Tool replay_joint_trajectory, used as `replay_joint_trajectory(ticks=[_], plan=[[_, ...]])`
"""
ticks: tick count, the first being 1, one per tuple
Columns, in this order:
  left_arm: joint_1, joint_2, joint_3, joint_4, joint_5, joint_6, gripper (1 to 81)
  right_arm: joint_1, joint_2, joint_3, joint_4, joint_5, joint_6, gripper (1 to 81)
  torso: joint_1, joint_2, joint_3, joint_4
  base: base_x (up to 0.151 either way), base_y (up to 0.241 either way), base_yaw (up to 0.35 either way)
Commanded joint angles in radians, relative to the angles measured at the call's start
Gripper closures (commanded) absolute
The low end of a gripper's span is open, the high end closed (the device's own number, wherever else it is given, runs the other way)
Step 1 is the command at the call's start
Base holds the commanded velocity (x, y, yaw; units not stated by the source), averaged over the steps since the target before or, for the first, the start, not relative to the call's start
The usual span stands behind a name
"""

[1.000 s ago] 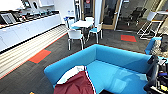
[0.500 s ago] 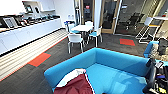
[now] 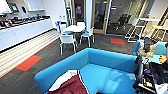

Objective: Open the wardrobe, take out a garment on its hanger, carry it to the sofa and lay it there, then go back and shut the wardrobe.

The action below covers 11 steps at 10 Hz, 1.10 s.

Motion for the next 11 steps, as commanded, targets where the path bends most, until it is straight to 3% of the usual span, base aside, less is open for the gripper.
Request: replay_joint_trajectory(ticks=[1, 7, 11], plan=[[-0.023, -0.001, 0.003, -0.001, 0.067, -0.001, 1.0, 0.020, 0.004, 0.004, -0.012, -0.046, -0.001, 1.0, 0.001, 0.000, 0.000, 0.000, 0.000, 0.000, 0.000], [-0.022, 0.002, 0.008, -0.001, 0.065, 0.002, 1.0, 0.018, 0.009, 0.004, -0.014, -0.051, -0.002, 1.0, 0.001, 0.000, 0.000, 0.000, 0.000, 0.000, 0.000], [-0.022, 0.001, 0.008, -0.001, 0.065, 0.004, 1.0, 0.018, 0.009, 0.004, -0.016, -0.051, -0.002, 1.0, 0.001, 0.000, 0.000, 0.000, -0.089, 0.000, 0.000]])
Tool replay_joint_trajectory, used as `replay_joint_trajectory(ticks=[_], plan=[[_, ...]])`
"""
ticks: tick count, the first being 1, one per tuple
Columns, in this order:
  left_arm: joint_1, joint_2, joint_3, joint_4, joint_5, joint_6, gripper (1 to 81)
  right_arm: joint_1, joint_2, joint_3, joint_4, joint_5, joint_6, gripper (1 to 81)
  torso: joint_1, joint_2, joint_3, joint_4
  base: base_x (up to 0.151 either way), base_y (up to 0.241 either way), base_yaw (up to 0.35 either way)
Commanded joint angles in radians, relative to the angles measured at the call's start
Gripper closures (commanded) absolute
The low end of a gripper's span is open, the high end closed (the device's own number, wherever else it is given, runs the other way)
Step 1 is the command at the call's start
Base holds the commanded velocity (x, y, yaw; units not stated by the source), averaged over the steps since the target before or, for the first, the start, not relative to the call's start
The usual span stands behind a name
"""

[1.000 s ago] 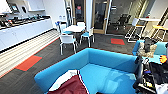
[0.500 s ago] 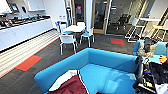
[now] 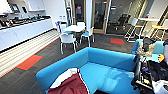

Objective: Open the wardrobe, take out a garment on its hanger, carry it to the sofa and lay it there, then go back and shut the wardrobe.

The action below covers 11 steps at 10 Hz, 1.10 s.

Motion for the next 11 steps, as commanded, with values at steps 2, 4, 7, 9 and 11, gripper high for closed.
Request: replay_joint_trajectory(ticks=[2, 4, 7, 9, 11], plan=[[-0.026, 0.002, 0.003, -0.001, 0.074, 0.003, 1.0, 0.013, 0.004, 0.003, -0.014, -0.047, -0.002, 1.0, 0.001, 0.000, 0.000, 0.000, -0.111, 0.000, 0.000], [-0.028, 0.002, 0.003, 0.000, 0.074, 0.003, 1.0, 0.010, 0.004, 0.001, -0.014, -0.047, -0.002, 1.0, 0.001, 0.000, 0.000, 0.000, -0.111, 0.000, 0.000], [-0.028, 0.002, 0.003, 0.000, 0.074, 0.003, 1.0, 0.010, 0.004, 0.003, -0.014, -0.047, -0.002, 1.0, 0.001, 0.000, 0.000, 0.000, -0.108, 0.000, 0.000], [-0.028, 0.002, 0.003, 0.000, 0.074, 0.003, 1.0, 0.012, 0.004, 0.003, -0.014, -0.047, -0.002, 1.0, 0.001, 0.000, 0.000, 0.000, -0.079, 0.000, 0.000], [-0.027, 0.002, 0.003, 0.000, 0.074, 0.003, 1.0, 0.010, 0.004, 0.003, -0.014, -0.046, -0.002, 1.0, 0.001, -0.001, 0.000, 0.000, -0.032, 0.000, 0.000]])
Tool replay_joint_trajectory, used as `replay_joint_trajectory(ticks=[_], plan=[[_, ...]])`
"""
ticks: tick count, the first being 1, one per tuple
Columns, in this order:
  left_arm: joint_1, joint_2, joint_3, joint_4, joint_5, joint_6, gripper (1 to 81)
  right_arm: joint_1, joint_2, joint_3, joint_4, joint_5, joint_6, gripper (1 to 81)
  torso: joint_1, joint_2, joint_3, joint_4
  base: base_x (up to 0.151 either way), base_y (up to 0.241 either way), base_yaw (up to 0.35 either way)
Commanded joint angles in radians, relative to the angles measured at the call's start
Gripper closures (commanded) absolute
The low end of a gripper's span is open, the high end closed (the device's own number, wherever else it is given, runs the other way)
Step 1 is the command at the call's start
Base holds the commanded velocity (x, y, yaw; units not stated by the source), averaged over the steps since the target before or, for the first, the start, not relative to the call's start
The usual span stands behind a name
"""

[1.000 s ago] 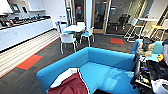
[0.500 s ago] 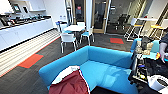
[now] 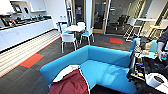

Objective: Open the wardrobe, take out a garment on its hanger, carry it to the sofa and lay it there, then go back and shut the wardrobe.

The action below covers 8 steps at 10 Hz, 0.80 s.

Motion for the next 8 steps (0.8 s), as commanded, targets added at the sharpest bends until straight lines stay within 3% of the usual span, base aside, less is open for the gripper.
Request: replay_joint_trajectory(ticks=[1, 4, 6, 8], plan=[[-0.037, 0.002, 0.003, 0.000, 0.067, 0.003, 1.0, 0.018, 0.003, 0.003, -0.013, -0.046, -0.002, 1.0, 0.002, 0.000, 0.000, 0.000, 0.000, 0.000, 0.000], [-0.034, 0.002, 0.003, 0.010, 0.060, 0.004, 1.0, 0.015, 0.003, -0.002, -0.014, -0.049, -0.003, 1.0, 0.002, 0.000, 0.000, 0.000, 0.000, 0.000, 0.000], [-0.004, -0.005, 0.003, 0.011, -0.115, 0.006, 1.0, 0.000, 0.002, -0.002, -0.019, -0.042, -0.009, 1.0, 0.002, 0.000, 0.000, 0.000, 0.000, 0.000, 0.000], [-0.003, -0.007, 0.003, 0.013, -0.121, 0.006, 1.0, -0.009, 0.000, -0.002, -0.063, -0.038, -0.011, 1.0, 0.002, 0.000, 0.000, 0.000, 0.000, 0.000, 0.000]])
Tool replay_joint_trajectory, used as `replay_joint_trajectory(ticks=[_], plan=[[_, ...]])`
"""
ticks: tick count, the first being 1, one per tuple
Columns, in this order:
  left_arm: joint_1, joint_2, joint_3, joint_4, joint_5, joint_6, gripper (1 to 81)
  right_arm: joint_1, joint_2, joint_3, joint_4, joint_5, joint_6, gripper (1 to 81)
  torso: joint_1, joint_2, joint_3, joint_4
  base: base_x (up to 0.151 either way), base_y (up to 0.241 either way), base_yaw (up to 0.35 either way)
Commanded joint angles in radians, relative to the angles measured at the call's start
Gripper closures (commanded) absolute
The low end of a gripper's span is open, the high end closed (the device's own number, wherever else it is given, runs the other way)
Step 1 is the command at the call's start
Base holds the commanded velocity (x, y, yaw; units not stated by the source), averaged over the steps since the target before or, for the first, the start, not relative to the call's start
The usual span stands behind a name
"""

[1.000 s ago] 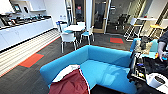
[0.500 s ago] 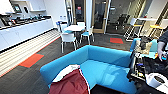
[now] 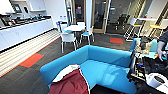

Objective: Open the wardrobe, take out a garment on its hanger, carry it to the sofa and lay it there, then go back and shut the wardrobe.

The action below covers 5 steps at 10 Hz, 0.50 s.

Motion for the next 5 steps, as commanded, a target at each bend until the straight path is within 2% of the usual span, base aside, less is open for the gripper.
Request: replay_joint_trajectory(ticks=[1, 4, 5], plan=[[-0.025, -0.003, 0.002, 0.011, 0.044, 0.003, 1.0, 0.004, 0.001, 0.004, -0.035, -0.041, -0.005, 1.0, 0.000, 0.000, 0.000, 0.000, 0.000, 0.000, 0.000], [-0.028, -0.001, 0.002, 0.012, 0.046, 0.003, 1.0, 0.010, 0.003, 0.004, -0.029, -0.042, -0.002, 1.0, 0.000, 0.000, 0.000, 0.000, 0.000, 0.000, 0.000], [-0.029, -0.003, 0.002, 0.012, 0.047, 0.003, 1.0, 0.012, 0.003, 0.004, -0.029, -0.042, 0.000, 1.0, 0.000, 0.000, 0.000, 0.000, -0.068, 0.000, 0.000]])
